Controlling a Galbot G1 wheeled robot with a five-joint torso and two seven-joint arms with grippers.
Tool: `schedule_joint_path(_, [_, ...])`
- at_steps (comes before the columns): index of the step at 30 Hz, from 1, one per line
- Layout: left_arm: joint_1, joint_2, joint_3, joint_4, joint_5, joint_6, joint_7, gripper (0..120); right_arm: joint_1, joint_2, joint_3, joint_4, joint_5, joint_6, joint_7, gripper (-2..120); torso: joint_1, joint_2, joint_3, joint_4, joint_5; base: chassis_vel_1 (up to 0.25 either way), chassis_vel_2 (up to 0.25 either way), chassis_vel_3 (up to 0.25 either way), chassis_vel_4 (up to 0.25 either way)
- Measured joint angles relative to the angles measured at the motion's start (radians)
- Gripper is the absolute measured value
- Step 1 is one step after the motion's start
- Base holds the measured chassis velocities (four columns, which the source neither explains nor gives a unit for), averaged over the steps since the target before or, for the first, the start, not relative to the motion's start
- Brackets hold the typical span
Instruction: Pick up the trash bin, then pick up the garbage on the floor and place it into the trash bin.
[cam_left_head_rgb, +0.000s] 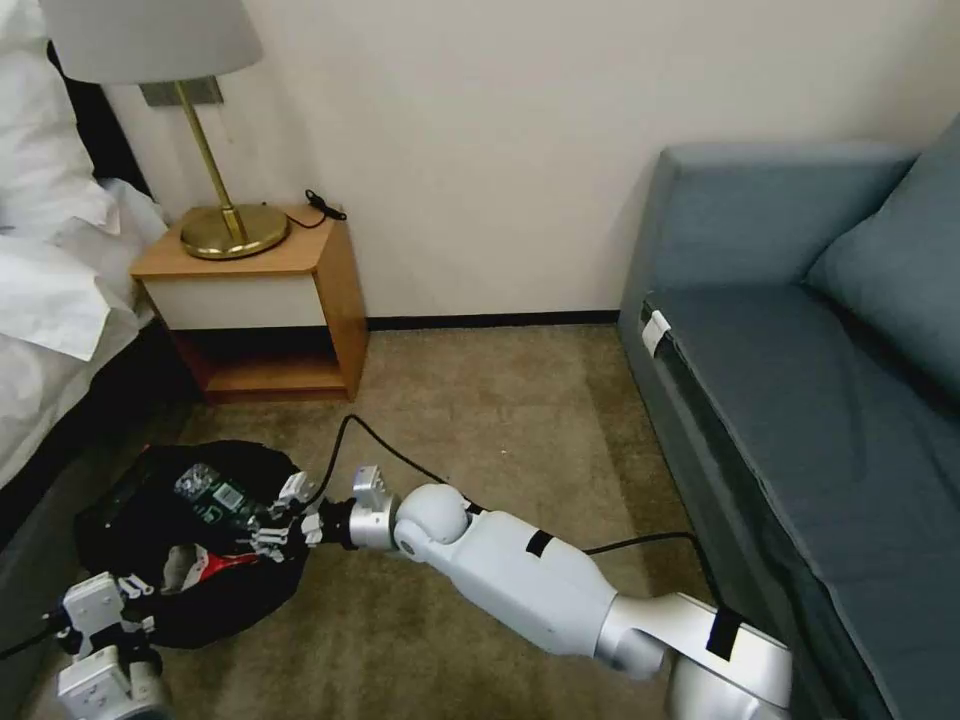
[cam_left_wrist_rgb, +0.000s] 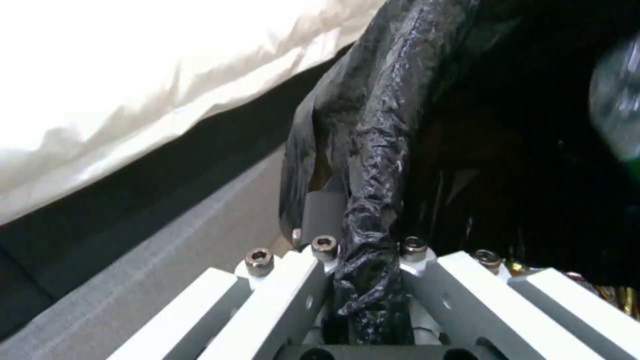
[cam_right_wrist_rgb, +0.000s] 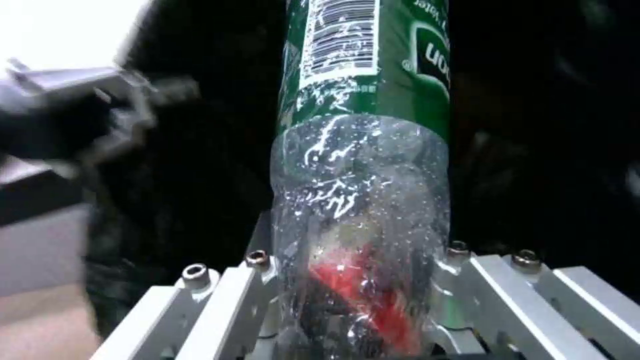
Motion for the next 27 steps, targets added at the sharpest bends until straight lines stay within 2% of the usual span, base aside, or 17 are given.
schedule_joint_path(11, [0.017, -0.035, 0.008, -0.013, 0.021, -0.005, 0.002, 2, 0.02, 0.001, -0.009, -0.118, -0.042, 0.052, 0.024, 30, 0.0, 0.0, 0.0, 0.0001, 0.0, 0.0, 0.0, 0.0, 0.0])
schedule_joint_path(12, [0.018, -0.036, 0.008, -0.015, 0.019, -0.005, 0.003, 2, 0.015, 0.001, -0.008, -0.12, -0.045, 0.056, 0.029, 36, 0.0, 0.0, 0.0, -0.0004, 0.0, 0.0, 0.0, 0.0, 0.0])
schedule_joint_path(14, [0.02, -0.036, 0.008, -0.018, 0.016, -0.005, 0.003, 2, 0.012, 0.002, -0.008, -0.119, -0.047, 0.058, 0.031, 39, 0.0, 0.0, 0.0, -0.0001, 0.0001, 0.0, 0.0, 0.0, 0.0])
schedule_joint_path(17, [0.024, -0.037, 0.008, -0.023, 0.004, -0.003, 0.003, 2, 0.007, 0.001, -0.008, -0.105, -0.05, 0.059, 0.035, 53, 0.0, 0.0, 0.0, 0.0, 0.0001, 0.0, 0.0, 0.0, 0.0])
schedule_joint_path(18, [0.024, -0.037, 0.008, -0.023, 0.004, -0.003, 0.003, 2, 0.007, 0.001, -0.008, -0.105, -0.05, 0.059, 0.035, 53, 0.0, 0.0, 0.0, 0.0, 0.0001, 0.0, 0.0, 0.0, 0.0])
schedule_joint_path(21, [0.024, -0.04, 0.008, -0.023, 0.002, -0.003, 0.006, 2, 0.008, 0.0, -0.008, -0.077, -0.043, 0.052, 0.043, 67, 0.0, 0.0, 0.0, 0.0, 0.0001, 0.0, 0.0, 0.0, 0.0])
schedule_joint_path(24, [0.023, -0.041, 0.008, -0.021, 0.003, -0.003, 0.006, 2, 0.01, 0.0, -0.008, -0.068, -0.04, 0.05, 0.046, 70, 0.0, 0.0, 0.0, -0.0001, 0.0001, 0.0, 0.0, 0.0, 0.0])
schedule_joint_path(25, [0.017, -0.042, 0.007, -0.013, 0.003, -0.002, 0.007, 2, 0.017, -0.002, -0.01, -0.038, -0.029, 0.042, 0.056, 80, 0.0, 0.0, 0.0, -0.0001, 0.0, 0.0, 0.0, 0.0, 0.0])
schedule_joint_path(27, [0.012, -0.043, 0.007, -0.007, 0.004, 0.001, 0.007, 2, 0.021, -0.002, -0.014, -0.005, -0.015, 0.034, 0.067, 90, 0.0, 0.0, 0.0, 0.0, 0.0001, 0.0, 0.0, 0.0, 0.0])
